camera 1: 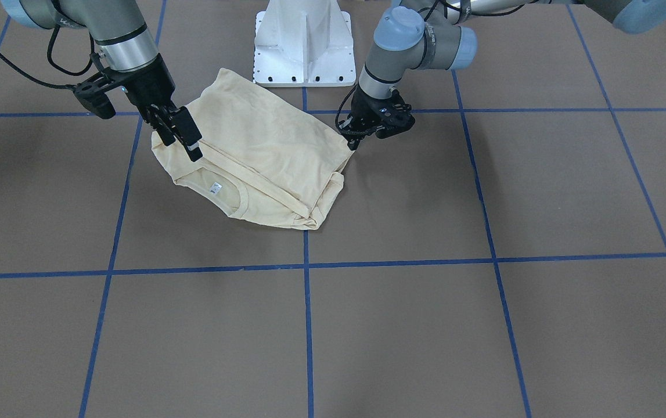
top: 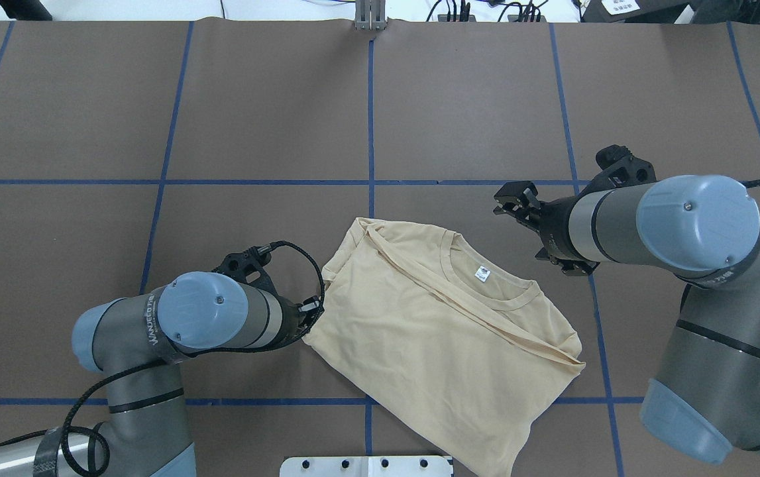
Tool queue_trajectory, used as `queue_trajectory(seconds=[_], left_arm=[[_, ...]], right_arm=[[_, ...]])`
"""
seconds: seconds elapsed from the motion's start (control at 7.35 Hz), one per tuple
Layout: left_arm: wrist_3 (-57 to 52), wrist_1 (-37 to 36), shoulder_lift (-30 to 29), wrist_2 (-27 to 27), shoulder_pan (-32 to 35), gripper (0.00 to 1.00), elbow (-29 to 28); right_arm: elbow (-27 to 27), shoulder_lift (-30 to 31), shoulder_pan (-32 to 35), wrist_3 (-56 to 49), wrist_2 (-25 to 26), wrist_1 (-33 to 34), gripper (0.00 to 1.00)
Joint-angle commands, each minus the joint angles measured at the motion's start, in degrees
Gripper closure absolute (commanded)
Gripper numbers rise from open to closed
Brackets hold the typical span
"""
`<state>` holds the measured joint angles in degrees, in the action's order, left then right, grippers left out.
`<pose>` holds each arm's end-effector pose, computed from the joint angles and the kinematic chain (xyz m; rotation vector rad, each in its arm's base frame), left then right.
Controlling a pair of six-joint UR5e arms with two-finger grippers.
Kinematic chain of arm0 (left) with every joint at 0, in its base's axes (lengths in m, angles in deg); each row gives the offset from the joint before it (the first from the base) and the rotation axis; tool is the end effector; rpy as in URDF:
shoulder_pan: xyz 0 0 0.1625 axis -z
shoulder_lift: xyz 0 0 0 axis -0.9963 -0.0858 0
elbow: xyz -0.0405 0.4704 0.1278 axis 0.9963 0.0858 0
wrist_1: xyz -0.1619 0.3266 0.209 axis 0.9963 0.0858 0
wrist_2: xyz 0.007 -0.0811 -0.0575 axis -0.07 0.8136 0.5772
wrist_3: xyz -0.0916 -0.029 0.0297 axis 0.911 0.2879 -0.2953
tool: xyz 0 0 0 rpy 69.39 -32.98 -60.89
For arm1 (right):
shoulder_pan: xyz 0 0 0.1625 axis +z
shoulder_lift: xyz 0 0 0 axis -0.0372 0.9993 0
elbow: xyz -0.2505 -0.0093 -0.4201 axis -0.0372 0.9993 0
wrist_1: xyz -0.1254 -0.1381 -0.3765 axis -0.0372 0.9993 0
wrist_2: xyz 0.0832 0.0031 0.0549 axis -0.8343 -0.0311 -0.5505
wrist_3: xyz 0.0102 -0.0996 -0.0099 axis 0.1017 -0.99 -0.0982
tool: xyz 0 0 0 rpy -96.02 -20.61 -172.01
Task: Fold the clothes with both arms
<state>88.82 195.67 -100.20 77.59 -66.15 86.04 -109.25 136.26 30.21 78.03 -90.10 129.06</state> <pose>0.5875 -0.3261 0.3300 -0.1243 1.0092 -0.4952 -0.3866 -0.3884 0.3331 -0.0353 -1.0377 0.8329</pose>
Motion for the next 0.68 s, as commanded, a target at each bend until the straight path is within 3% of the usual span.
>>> queue_trajectory(seconds=[0.0,0.27,0.54], left_arm=[[-1.3,0.0,-0.1,0.2,2.5,1.00,1.0],[-13.4,1.0,-2.4,0.0,11.5,1.00,-2.3],[-16.4,9.7,-12.4,0.1,20.1,1.00,-19.9]], right_arm=[[0.0,0.0,0.0,0.0,0.0,0.0,0.00],[-0.2,-0.1,0.0,0.2,0.1,-0.1,0.00],[-0.2,-0.1,-0.1,0.6,0.3,-0.1,0.00]])
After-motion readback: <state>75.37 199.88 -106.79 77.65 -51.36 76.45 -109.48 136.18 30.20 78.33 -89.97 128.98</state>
